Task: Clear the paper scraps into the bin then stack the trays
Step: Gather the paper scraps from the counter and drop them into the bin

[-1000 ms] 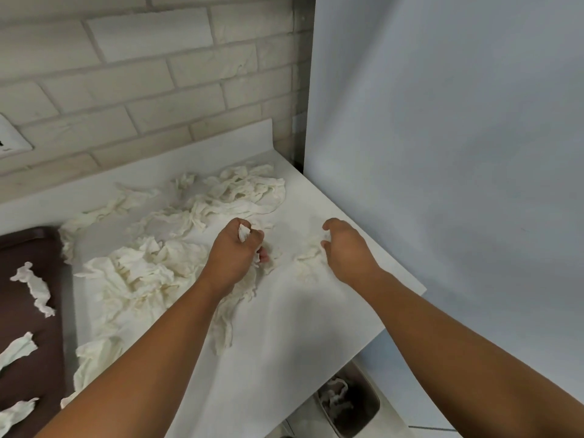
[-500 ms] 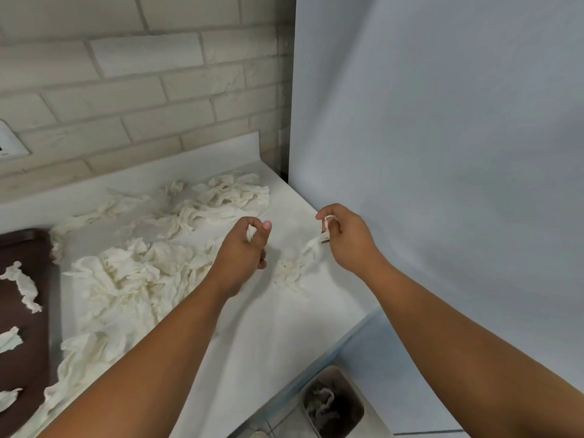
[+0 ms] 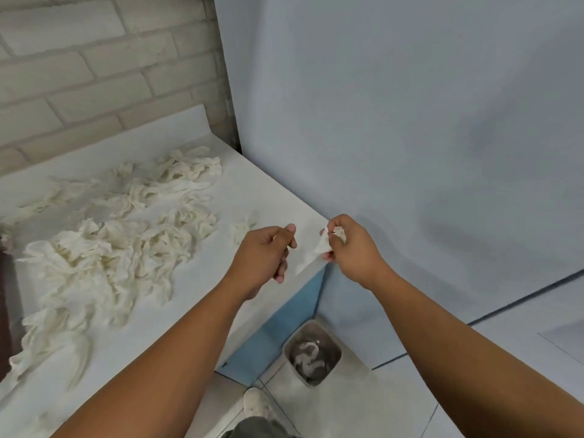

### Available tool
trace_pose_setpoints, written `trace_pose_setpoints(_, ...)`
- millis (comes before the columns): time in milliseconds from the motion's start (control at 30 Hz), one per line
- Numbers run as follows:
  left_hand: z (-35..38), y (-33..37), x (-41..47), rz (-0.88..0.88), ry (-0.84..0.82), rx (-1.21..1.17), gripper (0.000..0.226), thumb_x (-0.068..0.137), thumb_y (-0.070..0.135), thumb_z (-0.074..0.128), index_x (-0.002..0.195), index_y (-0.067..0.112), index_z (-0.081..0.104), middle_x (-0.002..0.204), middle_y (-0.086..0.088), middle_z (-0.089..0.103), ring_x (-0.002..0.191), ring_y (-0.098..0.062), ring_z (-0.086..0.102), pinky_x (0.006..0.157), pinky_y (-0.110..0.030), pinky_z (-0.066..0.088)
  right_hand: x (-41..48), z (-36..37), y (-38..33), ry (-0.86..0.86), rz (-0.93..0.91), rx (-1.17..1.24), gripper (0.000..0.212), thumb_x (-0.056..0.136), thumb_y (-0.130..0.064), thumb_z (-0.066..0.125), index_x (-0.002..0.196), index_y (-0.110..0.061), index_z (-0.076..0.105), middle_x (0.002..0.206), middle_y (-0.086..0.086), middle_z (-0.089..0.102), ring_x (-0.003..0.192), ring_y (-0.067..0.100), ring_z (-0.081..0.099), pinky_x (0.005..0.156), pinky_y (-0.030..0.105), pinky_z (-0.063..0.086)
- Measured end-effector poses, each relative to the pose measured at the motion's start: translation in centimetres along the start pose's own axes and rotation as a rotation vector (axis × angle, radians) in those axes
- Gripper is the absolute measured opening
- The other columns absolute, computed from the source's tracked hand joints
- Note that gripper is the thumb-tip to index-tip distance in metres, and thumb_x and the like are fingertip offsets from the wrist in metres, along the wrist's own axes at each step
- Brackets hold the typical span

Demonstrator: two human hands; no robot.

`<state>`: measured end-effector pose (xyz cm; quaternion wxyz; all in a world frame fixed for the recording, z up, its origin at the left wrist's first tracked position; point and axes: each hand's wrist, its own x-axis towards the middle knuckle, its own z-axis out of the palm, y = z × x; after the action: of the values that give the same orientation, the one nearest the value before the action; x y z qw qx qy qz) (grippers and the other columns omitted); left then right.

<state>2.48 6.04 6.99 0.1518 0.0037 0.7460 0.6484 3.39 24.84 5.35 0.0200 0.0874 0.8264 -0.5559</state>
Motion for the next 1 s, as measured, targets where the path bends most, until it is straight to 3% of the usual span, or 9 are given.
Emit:
trace_pose_setpoints(100,3.1,-2.0,-1.7,-0.035,-0.041,0.121,0.052,0.094,0.055,0.056,0.066,0.012,0.061,0.053,-0.005,0.042,0.045,-0.018,0.035,0.044,-0.022,0.032,-2.2,-0.7,4.2,0.036,0.036,-0.025,0.016,0.101,-0.010,0.044,0.095,-0.019,0.055,0.091,0.003,0.062,0.068,0.018,0.057,0.059,0.027,0.049)
trace_pose_setpoints(233,6.8,-6.8,-3.1,-0.111,-0.086,0.246,0.057,0.095,0.061,0.048,0.063,0.016,0.038,0.058,-0.002,0.029,0.047,-0.012,0.025,0.051,-0.029,0.022,-5.6,-0.8,10.0,0.079,0.133,-0.071,0.018,0.102,-0.017,0.042,0.103,-0.016,0.060,0.083,-0.009,0.056,0.073,0.014,0.054,0.073,0.036,0.050)
trace_pose_setpoints(333,9.1,-10.7,-3.9,-0.232,-0.182,0.316,0.056,0.091,0.070,0.041,0.066,0.020,0.037,0.059,0.003,0.033,0.047,-0.010,0.029,0.055,-0.032,0.025,-8.0,-0.5,14.0,0.066,0.192,-0.037,0.028,0.100,-0.032,0.050,0.079,-0.016,0.060,0.063,-0.006,0.053,0.059,0.015,0.051,0.067,0.038,0.048)
trace_pose_setpoints(433,10.8,-14.5,-3.9,-0.365,-0.239,0.376,0.057,0.098,0.064,0.034,0.061,0.022,0.045,0.058,0.005,0.047,0.054,-0.012,0.041,0.057,-0.029,0.031,-9.6,0.3,18.0,0.069,0.285,-0.055,0.047,0.091,-0.049,0.061,0.065,-0.011,0.052,0.054,0.000,0.047,0.053,0.016,0.045,0.056,0.035,0.043)
trace_pose_setpoints(567,12.5,-21.0,-2.4,-0.391,-0.218,0.452,0.054,0.103,0.050,0.036,0.058,0.022,0.044,0.059,-0.003,0.047,0.057,-0.015,0.042,0.054,-0.029,0.031,-10.3,1.7,23.2,0.091,0.381,-0.078,0.046,0.091,-0.045,0.062,0.068,-0.005,0.058,0.055,-0.005,0.060,0.043,0.005,0.041,0.049,0.026,0.036)
trace_pose_setpoints(667,13.3,-26.6,-0.3,-0.394,-0.162,0.486,0.046,0.101,0.040,0.042,0.067,0.011,0.055,0.086,-0.025,0.063,0.066,-0.023,0.050,0.056,-0.030,0.033,-9.6,3.4,28.0,0.079,0.447,-0.053,0.041,0.091,-0.044,0.063,0.064,-0.014,0.054,0.061,0.002,0.069,0.043,0.005,0.045,0.050,0.026,0.040)
trace_pose_setpoints(733,13.8,-30.7,1.4,-0.429,-0.167,0.514,0.047,0.100,0.040,0.042,0.083,0.003,0.063,0.098,-0.027,0.066,0.078,-0.033,0.059,0.058,-0.031,0.036,-8.4,4.8,31.4,0.097,0.474,-0.074,0.044,0.090,-0.047,0.063,0.061,-0.017,0.049,0.059,0.007,0.061,0.048,0.013,0.046,0.052,0.027,0.040)
trace_pose_setpoints(867,14.5,-39.0,4.7,-0.490,-0.205,0.553,0.048,0.101,0.040,0.042,0.070,0.005,0.053,0.098,-0.031,0.063,0.070,-0.034,0.054,0.061,-0.035,0.039,-5.8,7.8,38.1,0.115,0.550,0.033,0.049,0.094,-0.047,0.057,0.051,-0.026,0.046,0.049,-0.005,0.042,0.045,0.015,0.036,0.049,0.028,0.033)
trace_pose_setpoints(1000,15.2,-46.9,7.3,-0.561,-0.244,0.607,0.056,0.102,0.045,0.038,0.090,-0.005,0.058,0.102,-0.033,0.062,0.087,-0.046,0.062,0.072,-0.047,0.051,-3.6,10.8,45.3,0.119,0.586,0.017,0.048,0.100,-0.043,0.046,0.056,-0.025,0.042,0.055,-0.007,0.044,0.052,0.016,0.039,0.056,0.029,0.033)
